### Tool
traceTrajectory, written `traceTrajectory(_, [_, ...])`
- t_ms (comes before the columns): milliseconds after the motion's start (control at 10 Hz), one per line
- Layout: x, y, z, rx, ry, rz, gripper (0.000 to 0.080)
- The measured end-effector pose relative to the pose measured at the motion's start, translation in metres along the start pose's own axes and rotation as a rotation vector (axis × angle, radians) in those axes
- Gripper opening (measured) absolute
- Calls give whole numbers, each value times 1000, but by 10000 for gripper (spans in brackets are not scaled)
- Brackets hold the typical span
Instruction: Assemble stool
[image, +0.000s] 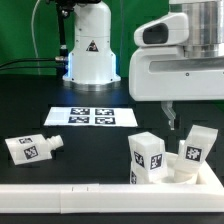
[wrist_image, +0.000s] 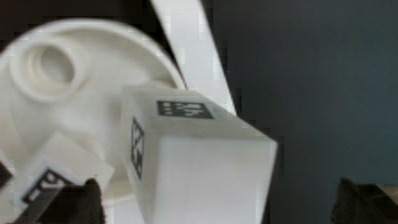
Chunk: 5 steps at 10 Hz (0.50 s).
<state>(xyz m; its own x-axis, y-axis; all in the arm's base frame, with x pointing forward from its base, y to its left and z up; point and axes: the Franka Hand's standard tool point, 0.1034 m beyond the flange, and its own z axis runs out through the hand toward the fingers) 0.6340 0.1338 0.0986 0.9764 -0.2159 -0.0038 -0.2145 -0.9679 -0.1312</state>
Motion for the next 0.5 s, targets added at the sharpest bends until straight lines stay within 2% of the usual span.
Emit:
traceTrajectory(400, [1, 3, 2, -4, -2, -262, 649])
traceTrajectory(500, [-2, 0, 2, -20, -22, -500, 649])
